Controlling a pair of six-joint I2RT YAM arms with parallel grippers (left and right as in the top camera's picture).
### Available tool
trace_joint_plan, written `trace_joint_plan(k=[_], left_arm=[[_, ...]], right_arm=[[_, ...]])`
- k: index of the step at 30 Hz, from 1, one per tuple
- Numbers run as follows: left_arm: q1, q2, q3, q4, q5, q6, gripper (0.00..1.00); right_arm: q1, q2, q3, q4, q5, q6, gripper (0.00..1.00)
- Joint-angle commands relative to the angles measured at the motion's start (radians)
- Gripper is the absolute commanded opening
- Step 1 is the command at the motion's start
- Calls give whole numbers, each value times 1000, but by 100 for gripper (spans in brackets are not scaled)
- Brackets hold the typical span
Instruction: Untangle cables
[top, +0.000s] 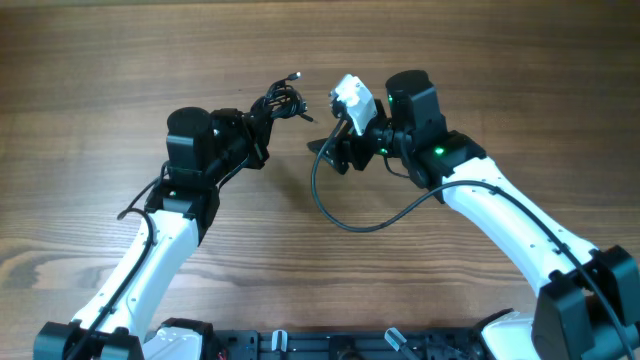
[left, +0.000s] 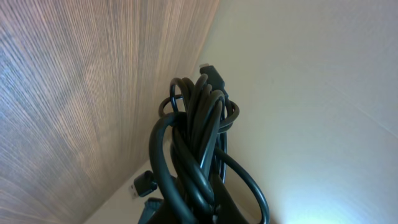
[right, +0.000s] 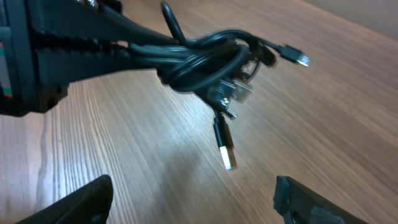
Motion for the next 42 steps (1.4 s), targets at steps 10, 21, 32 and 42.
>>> trace_joint_plan(k=[10, 21, 32, 42], left_arm=[[3, -13, 18, 7, 136, -24, 4], [11, -13, 18, 7, 132, 389, 9], [11, -13, 18, -172, 521, 1501, 9], [11, -13, 18, -265, 648, 1608, 5]], right_arm=[[3, 125, -12, 180, -60, 66, 4], [-196, 70, -11, -300, -61, 218, 100], [-197, 69, -11, -7, -506, 311, 100], [-201, 69, -11, 44, -555, 105, 95]])
